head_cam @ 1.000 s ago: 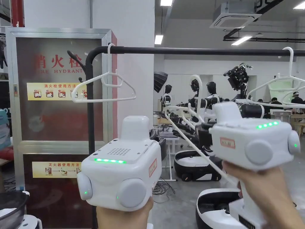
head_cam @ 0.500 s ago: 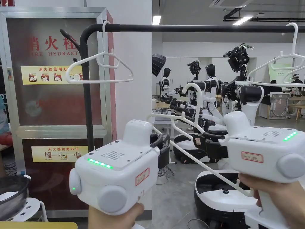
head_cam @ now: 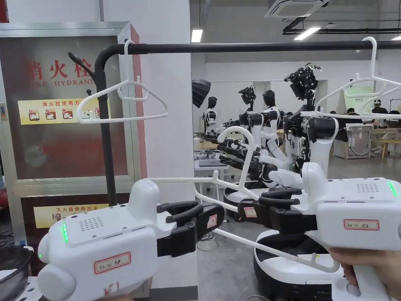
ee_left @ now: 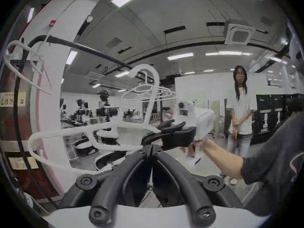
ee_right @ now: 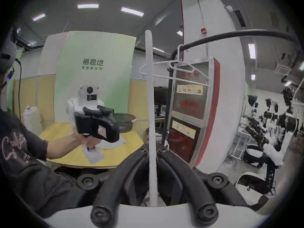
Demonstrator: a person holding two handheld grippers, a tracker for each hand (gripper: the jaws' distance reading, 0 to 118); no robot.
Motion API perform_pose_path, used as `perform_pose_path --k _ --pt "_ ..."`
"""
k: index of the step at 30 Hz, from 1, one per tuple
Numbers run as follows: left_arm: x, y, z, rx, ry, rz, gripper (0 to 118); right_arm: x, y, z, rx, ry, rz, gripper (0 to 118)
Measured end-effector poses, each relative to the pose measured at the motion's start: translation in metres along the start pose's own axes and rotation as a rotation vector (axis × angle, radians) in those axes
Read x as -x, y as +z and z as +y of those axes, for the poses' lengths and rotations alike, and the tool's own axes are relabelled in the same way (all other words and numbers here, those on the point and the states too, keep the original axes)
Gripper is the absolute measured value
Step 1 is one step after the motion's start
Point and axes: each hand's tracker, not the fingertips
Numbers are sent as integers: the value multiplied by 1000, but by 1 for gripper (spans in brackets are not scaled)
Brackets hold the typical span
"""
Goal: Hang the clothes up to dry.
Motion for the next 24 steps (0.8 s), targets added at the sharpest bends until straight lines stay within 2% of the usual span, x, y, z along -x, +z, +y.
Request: perform_pose_path --k 10,16,24 --pt "2 2 -22 33 -15 -8 3 0 -16 -34 37 -63 22 6" --pt "32 -6 -71 74 108 -34 3 -4 -21 -74 91 -100 12 6" --pt "47 -25 -124 120 202 -84 3 -14 -19 -122 132 -204 27 6"
